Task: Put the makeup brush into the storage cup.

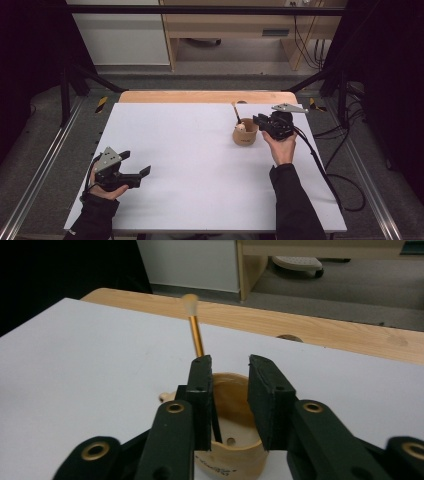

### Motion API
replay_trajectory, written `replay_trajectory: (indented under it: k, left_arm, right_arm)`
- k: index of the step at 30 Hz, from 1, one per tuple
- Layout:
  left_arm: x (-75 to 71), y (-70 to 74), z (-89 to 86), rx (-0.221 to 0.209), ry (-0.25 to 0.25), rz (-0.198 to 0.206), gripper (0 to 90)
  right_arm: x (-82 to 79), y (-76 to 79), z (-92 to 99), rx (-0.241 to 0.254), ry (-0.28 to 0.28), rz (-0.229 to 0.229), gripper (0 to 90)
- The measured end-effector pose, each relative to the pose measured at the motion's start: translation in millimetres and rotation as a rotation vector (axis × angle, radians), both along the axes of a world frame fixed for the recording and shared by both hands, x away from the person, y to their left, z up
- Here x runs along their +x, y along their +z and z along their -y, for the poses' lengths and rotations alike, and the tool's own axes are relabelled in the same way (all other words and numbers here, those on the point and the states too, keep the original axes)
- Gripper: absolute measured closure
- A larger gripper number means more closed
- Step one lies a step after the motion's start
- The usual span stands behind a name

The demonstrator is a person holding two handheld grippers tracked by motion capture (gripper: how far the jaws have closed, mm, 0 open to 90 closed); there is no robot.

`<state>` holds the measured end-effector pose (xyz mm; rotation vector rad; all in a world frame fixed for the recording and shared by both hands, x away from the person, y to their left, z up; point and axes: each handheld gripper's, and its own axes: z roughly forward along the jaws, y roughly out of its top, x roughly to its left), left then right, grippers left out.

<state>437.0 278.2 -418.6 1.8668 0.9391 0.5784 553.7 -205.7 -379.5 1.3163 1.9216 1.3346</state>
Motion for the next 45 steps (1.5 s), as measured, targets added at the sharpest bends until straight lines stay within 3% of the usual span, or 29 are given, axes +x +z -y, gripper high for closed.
replay_trajectory:
  k: [10,19,29,45]
  left_arm:
    - [-0.5,0.2,0.4,0.001,0.002,0.000,7.1]
    - [-1.4,0.4,0.5,0.000,0.003,-0.002,6.8]
    - [-2.7,0.6,-1.2,-0.001,0.008,-0.001,6.4]
    - [-6.6,1.0,-4.0,-0.007,0.014,0.001,6.1]
  right_arm:
    - [-26.5,7.2,10.2,0.030,0.041,0.037,55.9]
    - [-53.5,10.2,12.5,0.033,0.079,0.091,34.3]
    - [-78.6,6.9,12.9,0.029,0.098,0.122,15.4]
    - [-100.1,-0.5,17.4,0.026,0.073,0.130,3.0]
